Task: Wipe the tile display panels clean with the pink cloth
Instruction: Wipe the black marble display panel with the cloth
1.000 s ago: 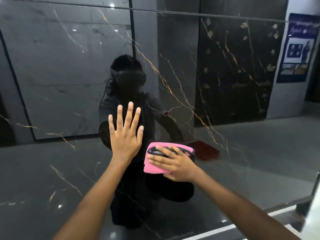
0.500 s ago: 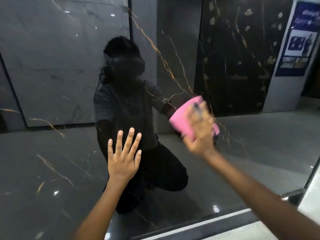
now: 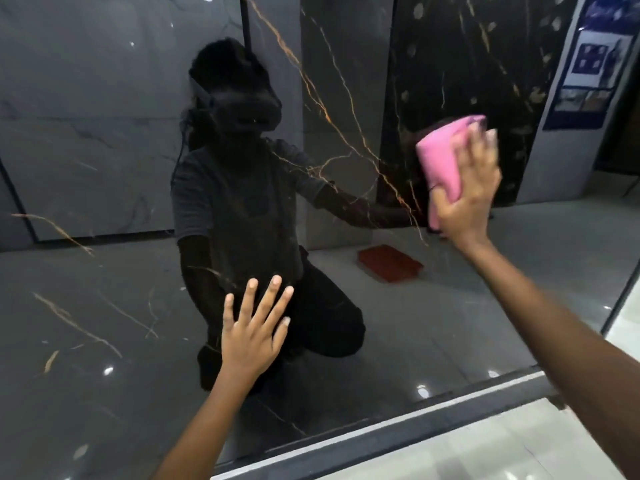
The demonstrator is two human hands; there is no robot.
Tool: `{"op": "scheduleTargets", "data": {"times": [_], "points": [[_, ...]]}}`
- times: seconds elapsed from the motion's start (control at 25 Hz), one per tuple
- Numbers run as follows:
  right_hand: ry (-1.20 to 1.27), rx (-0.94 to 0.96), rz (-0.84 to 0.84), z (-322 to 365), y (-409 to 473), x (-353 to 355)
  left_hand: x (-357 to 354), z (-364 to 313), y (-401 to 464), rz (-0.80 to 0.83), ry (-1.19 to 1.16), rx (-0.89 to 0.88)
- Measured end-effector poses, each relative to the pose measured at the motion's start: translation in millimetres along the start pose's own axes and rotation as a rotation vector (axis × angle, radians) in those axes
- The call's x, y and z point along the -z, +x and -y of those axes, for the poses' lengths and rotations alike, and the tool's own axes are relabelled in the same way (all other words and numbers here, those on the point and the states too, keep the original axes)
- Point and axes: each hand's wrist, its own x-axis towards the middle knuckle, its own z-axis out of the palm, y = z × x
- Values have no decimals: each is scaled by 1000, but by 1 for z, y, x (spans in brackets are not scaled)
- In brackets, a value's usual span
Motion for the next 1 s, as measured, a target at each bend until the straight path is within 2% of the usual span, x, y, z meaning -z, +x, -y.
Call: {"op": "scheduleTargets", "data": {"times": [0.08,0.16,0.2,0.32,0.4,0.44,0.52,0.68,0.8,0.84,0.88,0.92,1.0], "points": [[37,-121,-85,-3,-1,-6,-11,2,-1,-24,82,1],[75,-7,-46,23,-54,-25,-12,1,-2,-48,105,3],[70,136,32,42,-96,-34,-12,0,-3,-61,108,-4],[-28,730,364,93,-220,-50,-8,3,0,-64,63,-2],[-43,946,479,96,-240,-49,0,-1,3,-30,14,40],[-26,973,490,88,-229,-48,4,-5,1,-5,-27,83],[36,804,446,61,-183,-37,11,-11,-19,34,-100,151],[46,215,140,-15,-75,-6,-2,4,-55,42,-12,136],[76,-93,-8,-8,-74,-11,-12,9,-58,-8,78,97],[92,-108,11,8,-100,-22,-14,9,-59,-14,91,87],[116,-43,71,31,-137,-34,-16,9,-60,-19,98,74],[132,123,186,57,-180,-46,-16,8,-61,-23,100,61],[49,658,525,107,-269,-58,-13,10,-58,-10,71,68]]}}
